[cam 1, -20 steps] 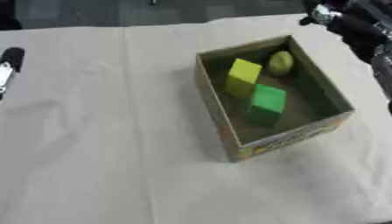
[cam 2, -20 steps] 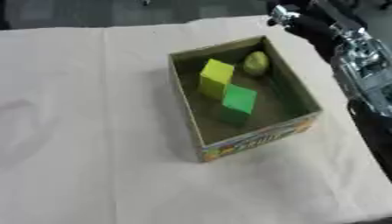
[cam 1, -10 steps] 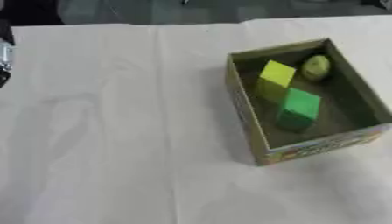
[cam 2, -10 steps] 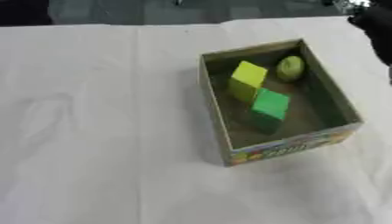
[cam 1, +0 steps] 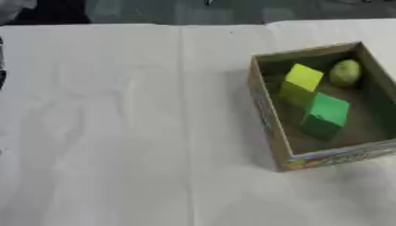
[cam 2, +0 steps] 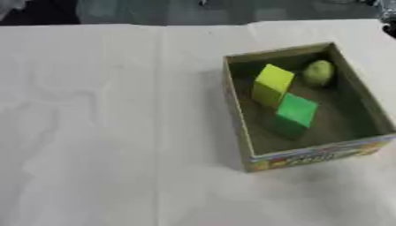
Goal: Pick up the objects with one hand, pass them to the other hand, and then place them into the box on the other side of the table.
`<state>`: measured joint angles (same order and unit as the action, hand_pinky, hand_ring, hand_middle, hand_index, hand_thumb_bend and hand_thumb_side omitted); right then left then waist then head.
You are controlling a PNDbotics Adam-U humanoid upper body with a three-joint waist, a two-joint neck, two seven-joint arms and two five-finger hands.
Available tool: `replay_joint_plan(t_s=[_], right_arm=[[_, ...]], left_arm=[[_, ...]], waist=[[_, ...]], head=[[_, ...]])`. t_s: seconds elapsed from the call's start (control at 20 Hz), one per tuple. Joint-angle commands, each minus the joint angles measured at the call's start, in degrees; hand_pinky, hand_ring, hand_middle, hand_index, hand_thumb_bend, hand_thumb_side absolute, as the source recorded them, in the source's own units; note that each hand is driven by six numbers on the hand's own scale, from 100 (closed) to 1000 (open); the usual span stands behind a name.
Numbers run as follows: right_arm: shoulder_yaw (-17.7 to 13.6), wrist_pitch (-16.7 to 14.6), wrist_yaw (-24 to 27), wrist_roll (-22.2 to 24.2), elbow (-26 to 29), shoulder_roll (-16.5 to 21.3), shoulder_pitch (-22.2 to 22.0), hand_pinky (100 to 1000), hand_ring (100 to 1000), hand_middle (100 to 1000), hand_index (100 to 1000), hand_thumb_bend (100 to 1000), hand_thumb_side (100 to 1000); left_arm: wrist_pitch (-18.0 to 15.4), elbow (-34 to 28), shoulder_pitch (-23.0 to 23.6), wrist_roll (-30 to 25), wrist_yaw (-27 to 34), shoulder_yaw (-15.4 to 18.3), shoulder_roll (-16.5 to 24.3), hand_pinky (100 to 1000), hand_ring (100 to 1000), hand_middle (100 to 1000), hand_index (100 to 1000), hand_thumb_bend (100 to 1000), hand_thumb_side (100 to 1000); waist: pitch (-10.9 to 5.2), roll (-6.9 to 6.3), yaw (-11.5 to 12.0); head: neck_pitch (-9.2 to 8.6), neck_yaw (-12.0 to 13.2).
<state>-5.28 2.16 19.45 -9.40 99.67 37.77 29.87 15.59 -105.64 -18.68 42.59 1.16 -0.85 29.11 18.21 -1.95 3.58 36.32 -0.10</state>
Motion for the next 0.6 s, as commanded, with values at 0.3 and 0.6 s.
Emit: replay_joint_plan(t_s=[0.3, 0.6], right_arm=[[-2.6, -1.0, -1.9, -1.5, 0.6, -1.4, -1.3, 942, 743, 832, 864, 138, 289], [-4.0, -0.8, -2.9, -1.6, 0.6, -3.7, -2.5, 952, 781, 872, 894, 154, 331]], left_arm=[[-7.8, 2.5, -0.4, 3.0, 7.0, 1.8, -2.0, 874, 742, 683, 843, 353, 779], [-9.2, 3.5, -0.5, 2.2, 6.5, 2.4, -4.6, 870, 732, 668, 840, 344, 769]], waist=[[-1.9, -0.48, 0.4], [-1.75, -0.26, 0.7]], head=[[1.04, 0.4], [0.86, -0.8]])
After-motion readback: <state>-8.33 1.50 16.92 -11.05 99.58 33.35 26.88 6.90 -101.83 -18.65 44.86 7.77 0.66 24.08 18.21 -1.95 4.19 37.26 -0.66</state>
